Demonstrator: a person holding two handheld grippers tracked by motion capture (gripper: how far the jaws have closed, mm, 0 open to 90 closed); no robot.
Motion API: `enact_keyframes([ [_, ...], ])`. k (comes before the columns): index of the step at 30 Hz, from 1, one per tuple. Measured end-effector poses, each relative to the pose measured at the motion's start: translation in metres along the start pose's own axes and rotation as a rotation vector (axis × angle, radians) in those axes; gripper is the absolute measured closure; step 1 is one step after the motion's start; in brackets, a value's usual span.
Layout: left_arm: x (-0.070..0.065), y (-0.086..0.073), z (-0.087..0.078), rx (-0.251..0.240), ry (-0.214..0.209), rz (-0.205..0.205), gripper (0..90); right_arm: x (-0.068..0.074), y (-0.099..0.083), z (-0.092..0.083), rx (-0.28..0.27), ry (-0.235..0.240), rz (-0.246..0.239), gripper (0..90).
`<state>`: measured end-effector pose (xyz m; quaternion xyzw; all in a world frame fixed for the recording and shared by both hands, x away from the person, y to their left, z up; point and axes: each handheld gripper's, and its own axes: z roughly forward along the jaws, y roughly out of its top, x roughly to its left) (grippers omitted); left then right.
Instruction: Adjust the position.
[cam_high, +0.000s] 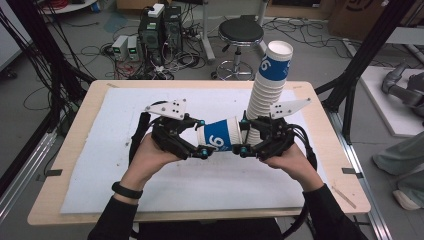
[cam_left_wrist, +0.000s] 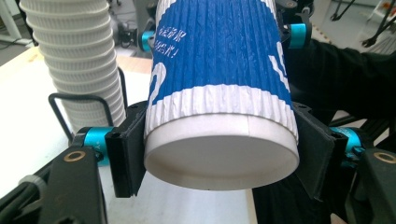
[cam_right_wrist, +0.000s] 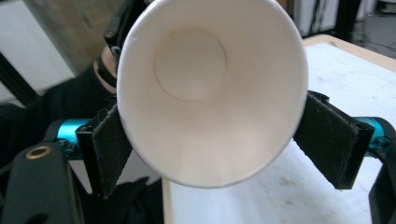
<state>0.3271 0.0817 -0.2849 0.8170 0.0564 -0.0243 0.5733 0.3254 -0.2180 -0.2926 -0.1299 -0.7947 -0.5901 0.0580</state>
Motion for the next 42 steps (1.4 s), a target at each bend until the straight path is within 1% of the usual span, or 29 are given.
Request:
enact_keyframes([
  [1,-0.001,0.000,0.001,-0.004,0.000,-0.009,29.2,0.000,-0.001,0.000,-0.014,-0.002,-0.008,17.1],
  [2,0.000,0.000,0.001,0.011,0.000,0.001,29.2,0.000,-0.001,0.001,-0.015,0.004,-0.008,17.3],
  [4,0.000,0.000,0.002,0.022,0.003,-0.002,29.3,-0.001,-0.002,0.000,-0.021,-0.004,-0.018,18.9],
  [5,-0.001,0.000,0.003,0.030,0.006,-0.001,29.3,-0.001,-0.002,0.000,-0.019,-0.001,-0.015,19.5],
  [8,-0.001,0.000,0.005,0.044,0.009,-0.001,29.4,-0.001,-0.003,-0.001,-0.006,-0.002,-0.029,21.0],
  [13,0.000,-0.001,0.007,0.077,0.012,-0.010,29.1,-0.003,-0.004,-0.001,0.018,-0.006,-0.042,21.8],
  [14,0.000,-0.001,0.007,0.086,0.014,-0.012,28.8,-0.003,-0.004,0.000,0.024,-0.006,-0.038,21.8],
  [16,0.000,-0.002,0.009,0.106,0.013,-0.021,25.6,-0.004,-0.004,0.000,0.034,-0.011,-0.038,21.8],
  [20,-0.002,-0.002,0.009,0.132,0.023,-0.016,22.6,-0.003,-0.004,0.002,0.070,-0.027,-0.046,21.8],
  [26,-0.004,-0.002,0.011,0.182,0.047,-0.009,22.5,-0.001,-0.003,0.006,0.127,-0.045,-0.069,21.9],
  [27,-0.004,-0.002,0.011,0.193,0.051,-0.009,22.5,-0.001,-0.003,0.007,0.132,-0.040,-0.066,21.9],
  [30,-0.003,-0.003,0.015,0.215,0.043,-0.014,22.7,-0.001,-0.003,0.007,0.136,-0.035,-0.066,21.9],
  [32,-0.002,-0.004,0.016,0.234,0.032,-0.010,25.4,-0.001,-0.003,0.007,0.136,-0.038,-0.069,21.9],
  [33,-0.002,-0.005,0.018,0.232,0.025,-0.013,29.0,-0.001,-0.003,0.007,0.139,-0.037,-0.071,21.9],
  [35,-0.001,-0.005,0.020,0.235,0.017,-0.014,29.5,0.000,-0.002,0.007,0.135,-0.038,-0.075,21.4],
  [38,0.001,-0.007,0.022,0.226,0.005,-0.017,29.5,0.000,-0.002,0.007,0.121,-0.043,-0.070,17.7],
  [40,0.002,-0.007,0.021,0.201,-0.002,-0.017,29.6,0.001,-0.001,0.007,0.099,-0.043,-0.056,16.7],
  [42,0.003,-0.006,0.018,0.164,-0.008,-0.013,29.6,0.001,-0.001,0.006,0.072,-0.036,-0.040,16.7],
])
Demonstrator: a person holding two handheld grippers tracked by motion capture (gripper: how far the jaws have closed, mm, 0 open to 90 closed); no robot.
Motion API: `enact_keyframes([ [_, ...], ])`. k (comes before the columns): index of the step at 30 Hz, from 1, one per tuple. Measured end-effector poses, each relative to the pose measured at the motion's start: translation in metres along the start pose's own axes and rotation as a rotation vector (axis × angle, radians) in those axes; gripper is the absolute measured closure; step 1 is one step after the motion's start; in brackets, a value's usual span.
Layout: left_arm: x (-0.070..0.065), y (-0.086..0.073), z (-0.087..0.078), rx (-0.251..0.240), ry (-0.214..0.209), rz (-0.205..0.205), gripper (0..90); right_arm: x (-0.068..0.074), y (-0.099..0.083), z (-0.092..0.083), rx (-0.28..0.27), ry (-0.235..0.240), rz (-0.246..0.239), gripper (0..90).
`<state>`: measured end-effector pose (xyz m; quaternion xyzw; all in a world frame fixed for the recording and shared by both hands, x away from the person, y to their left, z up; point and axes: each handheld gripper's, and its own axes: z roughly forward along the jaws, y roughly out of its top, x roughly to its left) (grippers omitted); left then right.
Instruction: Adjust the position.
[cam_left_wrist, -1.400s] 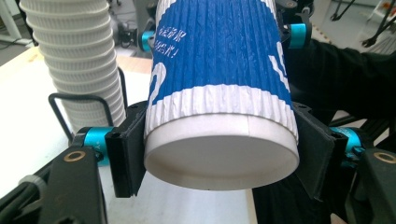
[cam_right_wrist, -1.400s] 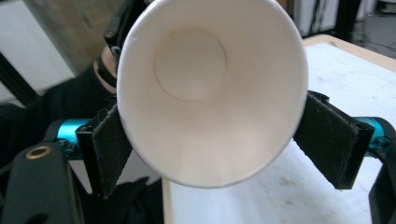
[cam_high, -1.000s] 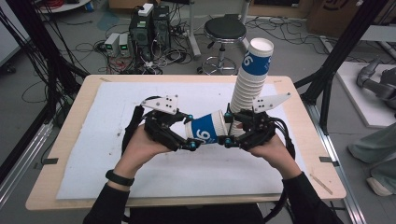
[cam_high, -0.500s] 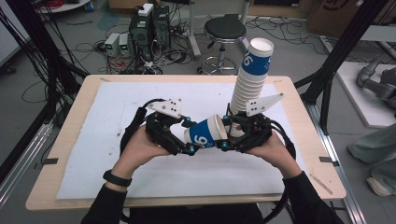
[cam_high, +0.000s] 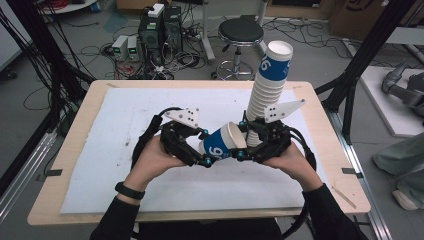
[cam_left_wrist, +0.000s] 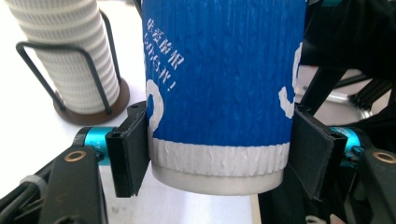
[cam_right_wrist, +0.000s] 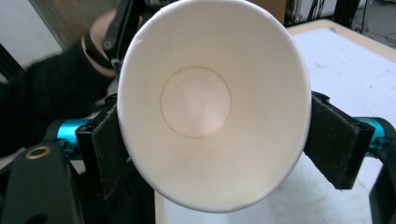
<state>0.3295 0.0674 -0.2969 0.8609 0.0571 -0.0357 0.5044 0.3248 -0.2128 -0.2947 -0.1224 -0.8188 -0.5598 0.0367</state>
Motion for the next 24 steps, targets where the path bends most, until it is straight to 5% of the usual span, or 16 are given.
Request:
enact_keyframes([
  [11,0.000,-0.001,-0.016,-0.166,-0.001,0.000,29.7,-0.001,0.001,-0.007,-0.107,0.013,0.055,14.2],
  [15,0.000,-0.001,-0.010,-0.152,-0.007,-0.004,29.7,-0.001,0.000,-0.002,-0.148,0.037,0.065,14.3],
  [24,0.000,-0.002,-0.006,-0.110,-0.001,0.000,29.6,-0.001,0.000,-0.001,-0.131,0.053,0.041,24.1],
])
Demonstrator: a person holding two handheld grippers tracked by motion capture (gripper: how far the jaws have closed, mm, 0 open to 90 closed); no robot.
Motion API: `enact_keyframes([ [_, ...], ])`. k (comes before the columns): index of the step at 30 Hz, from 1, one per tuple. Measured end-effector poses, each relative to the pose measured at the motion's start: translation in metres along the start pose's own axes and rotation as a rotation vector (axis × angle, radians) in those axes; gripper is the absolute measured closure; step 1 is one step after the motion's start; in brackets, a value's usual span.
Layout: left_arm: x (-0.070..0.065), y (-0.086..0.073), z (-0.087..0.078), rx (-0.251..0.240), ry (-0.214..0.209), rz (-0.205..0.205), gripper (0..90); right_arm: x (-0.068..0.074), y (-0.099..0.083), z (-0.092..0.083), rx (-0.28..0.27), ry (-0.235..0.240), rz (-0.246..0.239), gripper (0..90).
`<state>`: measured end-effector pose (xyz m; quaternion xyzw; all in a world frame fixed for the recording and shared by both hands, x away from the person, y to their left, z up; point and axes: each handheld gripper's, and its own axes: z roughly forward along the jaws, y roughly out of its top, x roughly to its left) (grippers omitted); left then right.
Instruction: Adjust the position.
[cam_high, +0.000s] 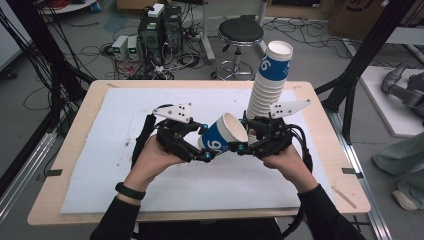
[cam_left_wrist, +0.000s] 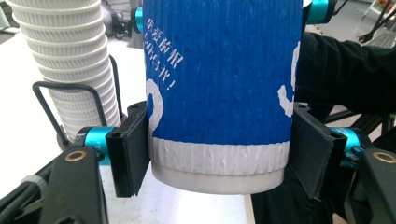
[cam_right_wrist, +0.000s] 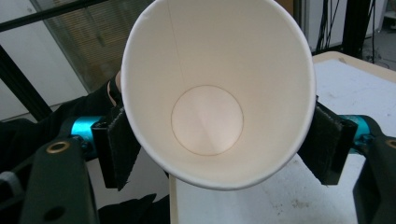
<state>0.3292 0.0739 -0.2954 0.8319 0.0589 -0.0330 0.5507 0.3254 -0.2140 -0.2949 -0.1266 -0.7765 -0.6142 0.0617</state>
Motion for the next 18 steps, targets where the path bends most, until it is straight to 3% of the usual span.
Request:
enact_keyframes([
  [7,-0.006,0.003,0.005,0.098,0.036,0.012,22.0,0.001,0.002,0.002,0.074,-0.025,-0.035,24.5],
  [18,-0.008,0.003,0.017,0.160,0.057,0.018,20.2,0.006,0.005,0.005,0.169,-0.035,-0.058,25.0],
])
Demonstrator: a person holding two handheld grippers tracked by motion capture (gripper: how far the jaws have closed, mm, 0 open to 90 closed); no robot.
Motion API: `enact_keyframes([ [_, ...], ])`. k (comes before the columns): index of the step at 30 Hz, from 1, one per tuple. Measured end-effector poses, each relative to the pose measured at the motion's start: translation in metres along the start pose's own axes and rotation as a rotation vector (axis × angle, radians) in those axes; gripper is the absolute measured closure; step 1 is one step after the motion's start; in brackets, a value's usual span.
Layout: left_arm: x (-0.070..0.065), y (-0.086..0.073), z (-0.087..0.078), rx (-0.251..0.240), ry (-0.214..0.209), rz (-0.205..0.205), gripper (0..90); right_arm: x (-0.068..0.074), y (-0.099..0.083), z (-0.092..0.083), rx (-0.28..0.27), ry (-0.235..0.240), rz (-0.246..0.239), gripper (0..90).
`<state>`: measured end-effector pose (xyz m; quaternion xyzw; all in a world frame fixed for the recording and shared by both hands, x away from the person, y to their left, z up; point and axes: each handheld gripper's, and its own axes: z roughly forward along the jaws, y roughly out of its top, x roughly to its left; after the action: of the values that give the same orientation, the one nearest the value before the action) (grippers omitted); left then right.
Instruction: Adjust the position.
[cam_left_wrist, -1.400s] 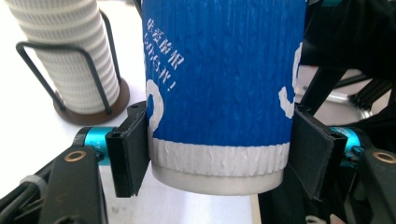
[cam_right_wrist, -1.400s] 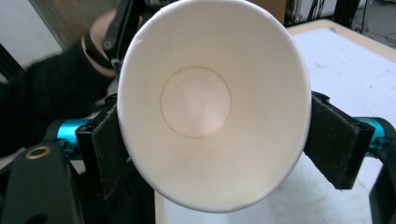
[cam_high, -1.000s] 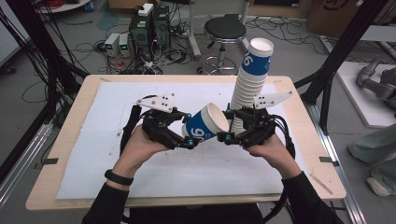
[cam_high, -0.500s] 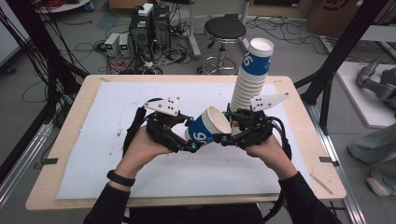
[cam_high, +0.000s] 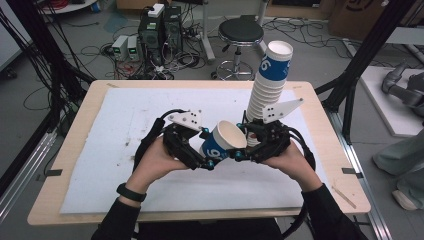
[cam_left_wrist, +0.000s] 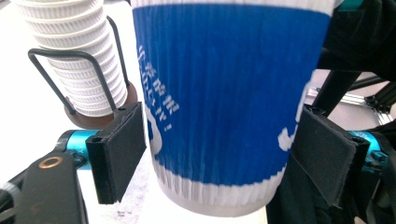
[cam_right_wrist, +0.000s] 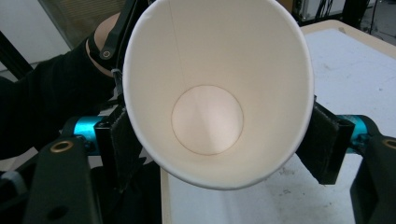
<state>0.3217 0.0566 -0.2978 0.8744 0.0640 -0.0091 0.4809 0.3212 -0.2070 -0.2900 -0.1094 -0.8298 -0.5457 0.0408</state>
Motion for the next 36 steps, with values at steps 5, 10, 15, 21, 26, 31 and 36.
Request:
enact_keyframes([
  [5,0.000,0.000,0.005,0.022,-0.015,-0.001,21.0,0.001,0.001,0.001,0.011,0.007,-0.001,25.0],
  [10,0.001,-0.001,0.007,0.016,-0.036,0.004,29.3,0.001,0.001,0.001,0.022,0.001,-0.009,23.8],
  [15,0.004,-0.002,0.003,-0.075,-0.060,-0.004,29.3,0.002,0.003,-0.002,-0.047,0.003,0.007,19.3],
  [21,0.005,-0.003,-0.004,-0.169,-0.069,-0.006,29.3,0.001,0.004,-0.009,-0.137,0.028,0.042,19.0],
  [26,0.004,-0.002,0.000,-0.169,-0.071,-0.008,29.2,0.001,0.003,-0.005,-0.155,0.038,0.049,19.4],
  [31,0.004,-0.002,0.004,-0.146,-0.074,-0.008,29.4,0.003,0.002,-0.002,-0.151,0.031,0.023,23.7],
  [36,0.002,-0.002,0.003,-0.131,-0.053,-0.019,27.0,0.001,0.002,-0.002,-0.132,0.032,0.018,25.0],
])
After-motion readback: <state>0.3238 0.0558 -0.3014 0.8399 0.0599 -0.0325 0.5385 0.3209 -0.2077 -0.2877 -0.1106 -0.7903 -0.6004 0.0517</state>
